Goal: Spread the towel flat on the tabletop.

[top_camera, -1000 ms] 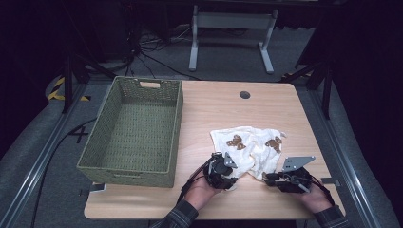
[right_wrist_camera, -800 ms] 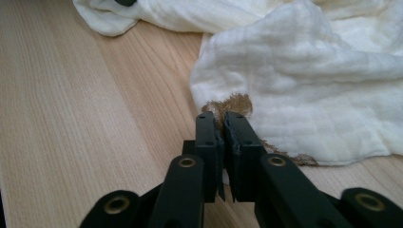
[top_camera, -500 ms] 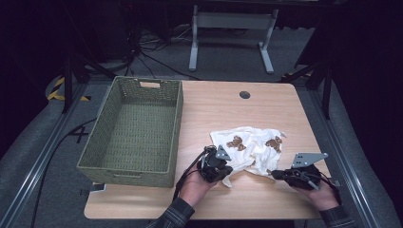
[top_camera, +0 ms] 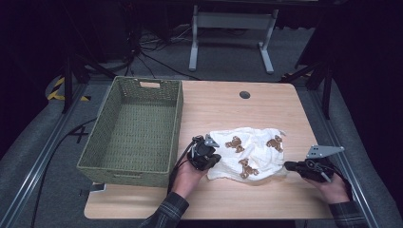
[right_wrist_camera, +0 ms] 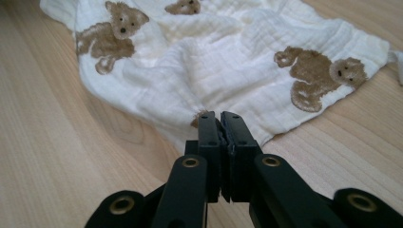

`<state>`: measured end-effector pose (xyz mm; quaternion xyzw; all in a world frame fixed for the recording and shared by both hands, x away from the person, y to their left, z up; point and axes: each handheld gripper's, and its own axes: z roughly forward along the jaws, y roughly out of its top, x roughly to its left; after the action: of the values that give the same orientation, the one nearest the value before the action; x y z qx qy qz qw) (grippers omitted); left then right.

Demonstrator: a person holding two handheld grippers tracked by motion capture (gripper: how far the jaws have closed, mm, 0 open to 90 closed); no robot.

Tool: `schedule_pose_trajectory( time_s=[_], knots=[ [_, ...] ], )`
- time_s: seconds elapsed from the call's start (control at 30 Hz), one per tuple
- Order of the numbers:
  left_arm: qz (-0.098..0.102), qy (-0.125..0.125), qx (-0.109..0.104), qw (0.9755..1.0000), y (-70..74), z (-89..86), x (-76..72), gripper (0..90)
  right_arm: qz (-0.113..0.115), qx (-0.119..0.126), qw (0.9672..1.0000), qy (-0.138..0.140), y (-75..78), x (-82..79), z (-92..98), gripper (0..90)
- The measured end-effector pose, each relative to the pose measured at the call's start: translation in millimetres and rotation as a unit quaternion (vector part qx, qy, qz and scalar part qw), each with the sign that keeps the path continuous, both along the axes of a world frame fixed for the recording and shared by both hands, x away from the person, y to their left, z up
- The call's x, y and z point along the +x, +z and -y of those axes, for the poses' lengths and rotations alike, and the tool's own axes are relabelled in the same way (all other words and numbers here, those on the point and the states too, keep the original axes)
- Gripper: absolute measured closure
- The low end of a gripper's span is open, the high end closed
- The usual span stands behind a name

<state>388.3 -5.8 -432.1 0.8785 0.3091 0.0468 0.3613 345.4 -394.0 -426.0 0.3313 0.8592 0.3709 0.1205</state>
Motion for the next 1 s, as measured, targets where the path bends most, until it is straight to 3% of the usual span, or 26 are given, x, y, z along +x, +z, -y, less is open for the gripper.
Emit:
schedule_pose_trajectory(
  time_s=[0.17, 0.2, 0.3, 0.37, 0.53, 0.63, 0.73, 0.9, 1.0],
  knots=[
    [0.000, 0.013, 0.020, 0.9997, -11.4, 5.2, 7.4, 81.9, -0.006, -0.016, 0.9999, -0.003, -8.5, 11.8, -3.9, 87.2],
    [0.002, 0.011, 0.029, 0.9995, -10.8, 5.1, 7.7, 78.4, -0.013, -0.025, 0.9995, -0.010, -13.6, 16.4, -5.4, 82.2],
    [0.013, 0.016, 0.018, 0.9996, -7.0, 4.1, 2.3, 75.7, -0.010, -0.025, 0.9995, -0.015, -14.0, 16.2, -3.7, 77.8],
    [0.017, 0.012, 0.015, 0.9997, -2.6, 1.5, -1.4, 74.4, 0.004, -0.005, 0.9998, -0.021, -6.3, 9.6, 3.2, 77.4],
    [0.019, -0.003, 0.000, 0.9998, 4.9, -3.3, -17.0, 76.1, 0.014, 0.007, 0.9998, -0.013, -0.2, -4.3, 6.4, 82.4],
    [0.012, -0.020, -0.001, 0.9997, 5.8, -1.4, -26.6, 81.5, 0.012, 0.006, 0.9999, 0.000, -0.4, -11.5, 3.6, 85.6],
    [0.019, -0.028, 0.005, 0.9994, 6.2, 0.7, -36.7, 83.1, 0.021, 0.002, 0.9998, 0.000, 1.2, -19.0, 1.2, 85.8],
    [0.031, -0.021, -0.008, 0.9992, 12.0, -6.5, -44.9, 81.2, 0.034, 0.011, 0.9993, -0.007, 7.5, -29.2, 5.8, 82.3],
    [0.028, -0.025, -0.015, 0.9992, 14.1, -8.8, -50.7, 81.5, 0.033, 0.013, 0.9994, -0.003, 7.3, -35.5, 4.1, 82.7]
  ],
)
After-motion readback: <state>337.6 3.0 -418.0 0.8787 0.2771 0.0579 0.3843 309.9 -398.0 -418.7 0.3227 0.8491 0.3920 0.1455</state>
